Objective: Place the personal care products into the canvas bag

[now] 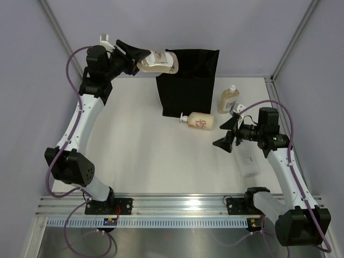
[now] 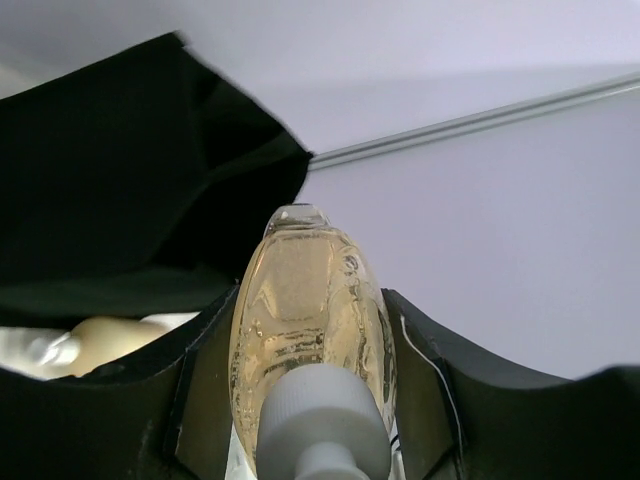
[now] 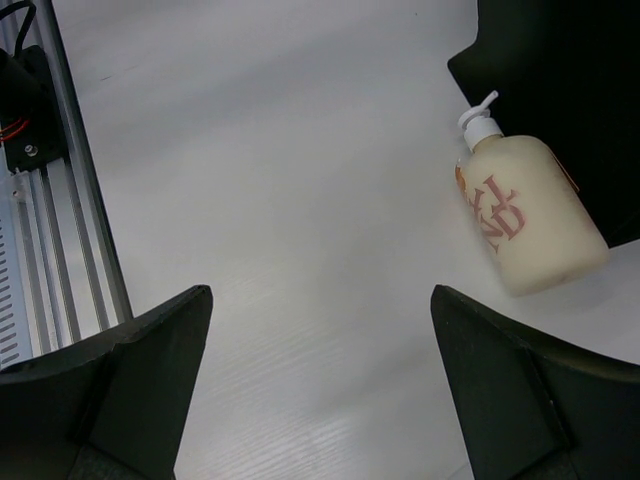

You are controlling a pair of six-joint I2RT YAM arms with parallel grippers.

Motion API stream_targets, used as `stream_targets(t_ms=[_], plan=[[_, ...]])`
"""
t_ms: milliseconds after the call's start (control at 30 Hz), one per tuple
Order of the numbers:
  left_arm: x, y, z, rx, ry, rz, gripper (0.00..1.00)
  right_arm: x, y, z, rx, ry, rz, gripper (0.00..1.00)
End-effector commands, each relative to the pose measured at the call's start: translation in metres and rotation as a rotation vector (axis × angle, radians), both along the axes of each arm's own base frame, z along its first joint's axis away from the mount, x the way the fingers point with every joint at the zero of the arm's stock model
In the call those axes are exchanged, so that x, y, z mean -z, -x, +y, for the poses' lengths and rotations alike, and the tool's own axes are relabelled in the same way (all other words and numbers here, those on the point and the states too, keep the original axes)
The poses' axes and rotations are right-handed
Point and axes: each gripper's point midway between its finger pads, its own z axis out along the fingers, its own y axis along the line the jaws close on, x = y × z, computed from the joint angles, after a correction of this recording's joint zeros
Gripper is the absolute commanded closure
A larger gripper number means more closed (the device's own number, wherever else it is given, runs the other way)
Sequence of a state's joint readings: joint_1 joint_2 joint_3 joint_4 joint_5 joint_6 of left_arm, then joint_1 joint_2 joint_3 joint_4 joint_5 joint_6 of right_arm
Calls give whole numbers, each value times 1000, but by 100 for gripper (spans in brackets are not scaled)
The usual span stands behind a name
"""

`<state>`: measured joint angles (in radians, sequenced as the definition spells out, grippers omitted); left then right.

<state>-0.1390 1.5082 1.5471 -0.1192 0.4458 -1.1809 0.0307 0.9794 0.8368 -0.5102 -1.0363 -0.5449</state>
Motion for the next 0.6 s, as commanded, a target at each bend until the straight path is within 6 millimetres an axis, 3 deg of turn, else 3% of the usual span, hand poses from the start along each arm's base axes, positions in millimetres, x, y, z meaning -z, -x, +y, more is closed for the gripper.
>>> stream_targets(t_ms=[0,67,100,133,167,200,233,333,433,567], plan=[[-94,-6,-33,46,87,-208,100,-7,-4,-1,1,-3,-49,0],[-93,-22,-44,46,66,-184,100,-7,-4,-1,-2,-5,-51,0],[-119,-19,-53,58,72,-241,100,-8,-3,-1,-2,-5,-52,1],[-96,-46,-62,48,45,-201,100,-7,-4,-1,0,-5,-49,0],[-91,-54,-66,48,36,-191,100,-8,-4,-1,0,-5,-51,0],[-98,-58,-71,48,33,-218,100,-7,-4,-1,1,-4,-52,0],[-70,-79,-78,48,5,-175,100,-7,-4,-2,4,0,-50,1],[-44,-95,-88,39,-94,-170,100,-7,-5,-4,11,1,-56,1],[-2,-102,-98,41,-223,-138,100,-8,-5,-5,16,0,-61,0],[30,-95,-115,74,-386,-150,98,-7,-6,-4,11,-3,-50,1]])
